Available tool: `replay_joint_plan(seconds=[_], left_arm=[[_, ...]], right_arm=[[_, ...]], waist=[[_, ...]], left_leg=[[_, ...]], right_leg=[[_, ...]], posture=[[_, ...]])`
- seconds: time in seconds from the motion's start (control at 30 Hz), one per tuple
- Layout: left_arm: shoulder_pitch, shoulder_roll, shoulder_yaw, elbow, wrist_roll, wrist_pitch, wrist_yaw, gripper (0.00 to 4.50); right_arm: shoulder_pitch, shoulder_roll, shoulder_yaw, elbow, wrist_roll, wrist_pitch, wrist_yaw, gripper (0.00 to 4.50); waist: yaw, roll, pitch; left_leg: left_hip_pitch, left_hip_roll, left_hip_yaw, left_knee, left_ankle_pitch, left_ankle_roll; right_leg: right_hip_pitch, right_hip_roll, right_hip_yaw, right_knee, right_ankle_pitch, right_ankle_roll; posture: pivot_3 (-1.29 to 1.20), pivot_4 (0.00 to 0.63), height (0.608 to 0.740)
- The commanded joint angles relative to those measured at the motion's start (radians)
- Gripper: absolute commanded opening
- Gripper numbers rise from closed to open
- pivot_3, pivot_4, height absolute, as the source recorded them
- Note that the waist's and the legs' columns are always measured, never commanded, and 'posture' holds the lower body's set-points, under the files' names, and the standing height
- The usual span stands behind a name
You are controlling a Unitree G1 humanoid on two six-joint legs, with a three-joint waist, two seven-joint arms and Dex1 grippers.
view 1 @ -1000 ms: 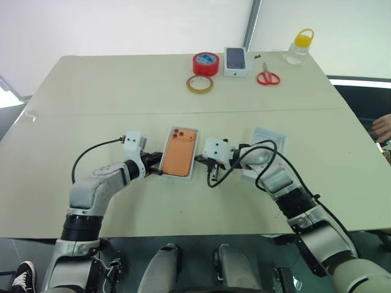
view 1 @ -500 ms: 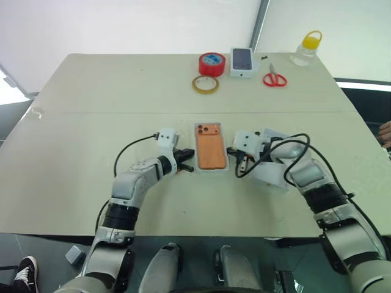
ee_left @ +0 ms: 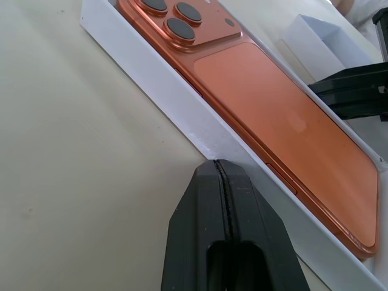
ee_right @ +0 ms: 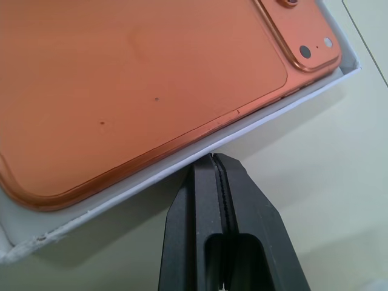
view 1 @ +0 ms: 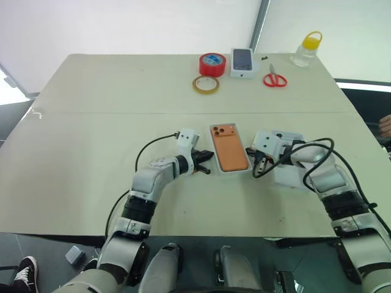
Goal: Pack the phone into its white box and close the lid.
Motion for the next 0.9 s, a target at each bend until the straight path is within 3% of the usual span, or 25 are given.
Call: replay_joint_plan(seconds=[0.03, 0.57, 0.9], left_arm=[[-0.03, -0.037, -0.048, 0.008, -0.009, -0.019, -0.054, 0.02], [-0.011, -0.023, -0.018, -0.003, -0.003, -0.023, -0.049, 0.02], [-0.015, -0.029, -0.007, 0.002, 0.003, -0.035, -0.034, 0.02]], right_arm=[[0.012, 0.015, 0.018, -0.062, 0.022, 0.026, 0.029, 0.0], [0.014, 0.021, 0.026, -0.054, -0.003, 0.04, 0.016, 0.0], [0.056, -0.011, 0.032, -0.131, 0.053, 0.114, 0.128, 0.0]], waist=[[-0.002, 0.0, 0.0], [-0.003, 0.0, 0.0], [-0.004, 0.0, 0.0]], left_leg=[[0.0, 0.0, 0.0, 0.0, 0.0, 0.0], [0.0, 0.0, 0.0, 0.0, 0.0, 0.0], [0.0, 0.0, 0.0, 0.0, 0.0, 0.0]], right_leg=[[0.0, 0.0, 0.0, 0.0, 0.0, 0.0], [0.0, 0.0, 0.0, 0.0, 0.0, 0.0], [0.0, 0.0, 0.0, 0.0, 0.0, 0.0]], posture=[[0.0, 0.15, 0.74], [0.0, 0.15, 0.74], [0.0, 0.15, 0.74]])
